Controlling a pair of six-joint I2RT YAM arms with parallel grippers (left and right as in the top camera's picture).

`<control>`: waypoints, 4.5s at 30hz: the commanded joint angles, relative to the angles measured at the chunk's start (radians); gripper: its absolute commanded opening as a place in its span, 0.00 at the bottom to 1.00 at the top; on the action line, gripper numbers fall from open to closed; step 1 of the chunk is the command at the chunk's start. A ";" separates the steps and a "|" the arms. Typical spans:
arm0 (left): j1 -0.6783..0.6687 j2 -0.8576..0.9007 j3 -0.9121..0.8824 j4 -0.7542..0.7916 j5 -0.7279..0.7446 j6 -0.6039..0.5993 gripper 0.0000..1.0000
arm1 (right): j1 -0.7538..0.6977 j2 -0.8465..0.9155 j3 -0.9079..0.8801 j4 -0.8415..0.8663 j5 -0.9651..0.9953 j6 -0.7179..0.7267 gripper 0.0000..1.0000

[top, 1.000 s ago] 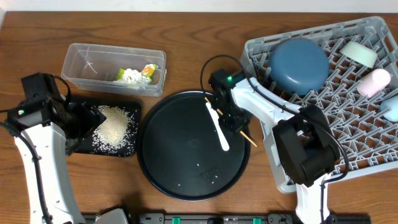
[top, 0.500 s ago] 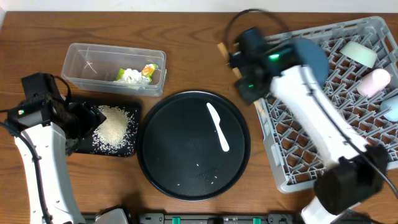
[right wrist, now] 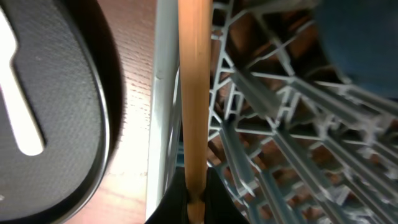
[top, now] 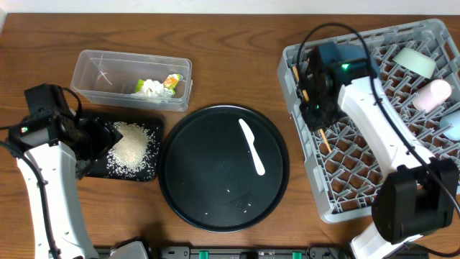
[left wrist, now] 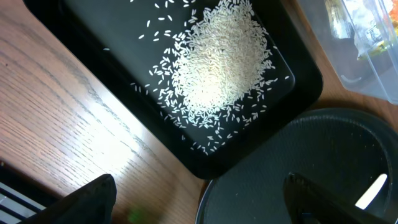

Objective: Sort waste into correct bins and load items into the dishwasher rack

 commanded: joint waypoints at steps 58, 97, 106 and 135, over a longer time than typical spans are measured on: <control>0.005 0.003 -0.006 -0.008 -0.012 0.006 0.87 | 0.455 -0.016 -0.341 0.411 -0.006 0.413 0.52; 0.005 0.003 -0.006 -0.007 -0.013 0.006 0.87 | 0.497 0.073 -0.360 0.494 -0.002 0.515 0.40; 0.005 0.003 -0.006 -0.007 -0.013 0.006 0.87 | 0.515 0.080 -0.360 0.500 -0.001 0.504 0.33; 0.005 0.003 -0.006 -0.007 -0.013 0.006 0.87 | 0.521 0.085 -0.360 0.488 -0.006 0.508 0.11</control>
